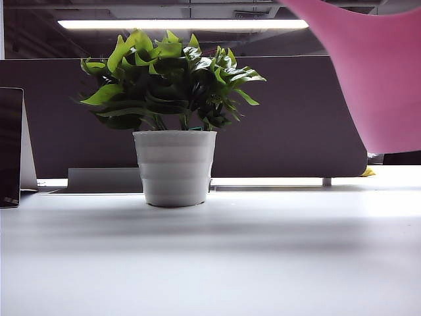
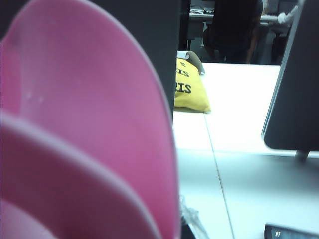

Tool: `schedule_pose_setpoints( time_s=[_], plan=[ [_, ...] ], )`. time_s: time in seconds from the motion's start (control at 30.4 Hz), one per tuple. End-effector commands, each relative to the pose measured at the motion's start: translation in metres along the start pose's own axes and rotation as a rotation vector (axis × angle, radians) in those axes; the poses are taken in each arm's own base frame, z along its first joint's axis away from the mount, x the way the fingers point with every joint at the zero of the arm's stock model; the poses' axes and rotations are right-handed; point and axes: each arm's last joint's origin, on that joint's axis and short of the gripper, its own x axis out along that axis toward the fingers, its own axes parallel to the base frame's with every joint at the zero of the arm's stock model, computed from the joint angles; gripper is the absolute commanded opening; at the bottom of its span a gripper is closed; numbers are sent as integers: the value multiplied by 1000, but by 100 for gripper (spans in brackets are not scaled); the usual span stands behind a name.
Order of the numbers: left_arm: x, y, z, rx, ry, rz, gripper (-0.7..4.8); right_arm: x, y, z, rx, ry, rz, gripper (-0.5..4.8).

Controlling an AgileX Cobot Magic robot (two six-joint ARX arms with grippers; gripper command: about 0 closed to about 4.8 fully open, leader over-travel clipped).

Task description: Pick up the watering can from the table, water the potted plant, and put the can back.

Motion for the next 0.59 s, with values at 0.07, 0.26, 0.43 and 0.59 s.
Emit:
schedule_pose_setpoints(
  time_s=[0.07,0.26,0.43,0.59],
  plan=[
    [0,4,1,-2,-6,42,-5,7,9,34,-67,-41,19,-6],
    [0,4,1,-2,-5,44,-5,18,32,68,-215,-7,12,-6],
    [0,4,0,-2,-2,43,-5,20,41,92,-292,-8,9,-6],
    [0,5,0,-2,1,54,-5,19,43,115,-339,-40,1,-6]
  ],
)
